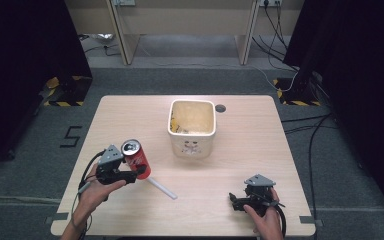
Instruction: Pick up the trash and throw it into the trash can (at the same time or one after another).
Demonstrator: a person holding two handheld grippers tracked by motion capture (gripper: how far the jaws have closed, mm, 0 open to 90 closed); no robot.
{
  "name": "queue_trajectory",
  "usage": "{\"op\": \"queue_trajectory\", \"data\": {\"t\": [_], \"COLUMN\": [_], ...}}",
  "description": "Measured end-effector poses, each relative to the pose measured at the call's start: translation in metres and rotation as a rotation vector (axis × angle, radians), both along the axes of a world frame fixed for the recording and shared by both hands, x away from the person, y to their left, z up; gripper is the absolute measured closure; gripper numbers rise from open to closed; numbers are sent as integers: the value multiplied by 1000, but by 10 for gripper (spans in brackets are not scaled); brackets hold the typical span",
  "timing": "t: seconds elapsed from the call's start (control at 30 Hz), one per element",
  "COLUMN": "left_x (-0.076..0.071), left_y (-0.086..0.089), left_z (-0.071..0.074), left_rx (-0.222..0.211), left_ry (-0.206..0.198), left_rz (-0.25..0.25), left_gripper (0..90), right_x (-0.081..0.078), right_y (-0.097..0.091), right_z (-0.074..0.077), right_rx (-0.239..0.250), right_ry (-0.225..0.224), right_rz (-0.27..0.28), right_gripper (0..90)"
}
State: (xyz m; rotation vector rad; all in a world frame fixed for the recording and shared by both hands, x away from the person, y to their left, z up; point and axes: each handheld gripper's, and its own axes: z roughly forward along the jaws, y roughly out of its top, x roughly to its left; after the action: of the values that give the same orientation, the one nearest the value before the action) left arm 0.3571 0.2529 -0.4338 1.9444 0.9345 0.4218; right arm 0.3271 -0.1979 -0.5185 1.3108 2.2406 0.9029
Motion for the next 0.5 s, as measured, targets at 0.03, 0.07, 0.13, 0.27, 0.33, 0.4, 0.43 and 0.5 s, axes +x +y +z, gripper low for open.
{"op": "queue_trajectory", "data": {"t": [0.03, 0.07, 0.13, 0.27, 0.33, 0.4, 0.43, 0.5], "left_x": [1, 2, 4, 11, 13, 15, 16, 17], "left_y": [-1, -1, -3, -7, -8, -11, -12, -14], "left_z": [1, 3, 5, 11, 12, 14, 15, 17], "left_rx": [-2, -2, 1, -1, 0, -2, -4, -12], "left_ry": [0, -2, -6, -16, -17, -20, -21, -22], "left_rz": [-1, 0, -2, -7, -10, -12, -13, -17], "left_gripper": [340, 340, 340, 340, 340, 340, 340, 340], "right_x": [0, 0, 0, 0, 0, 0, 0, 0], "right_y": [0, 0, 0, 0, 0, 0, 0, 0], "right_z": [0, 0, 0, 0, 0, 0, 0, 0], "right_rx": [0, 1, 1, 1, 0, 0, 1, 0], "right_ry": [0, 0, 0, -1, -1, 1, 0, -1], "right_rz": [0, -1, -1, 0, 0, 0, -1, 0], "right_gripper": [3, 3, 3, 3, 3, 3, 3, 3]}}
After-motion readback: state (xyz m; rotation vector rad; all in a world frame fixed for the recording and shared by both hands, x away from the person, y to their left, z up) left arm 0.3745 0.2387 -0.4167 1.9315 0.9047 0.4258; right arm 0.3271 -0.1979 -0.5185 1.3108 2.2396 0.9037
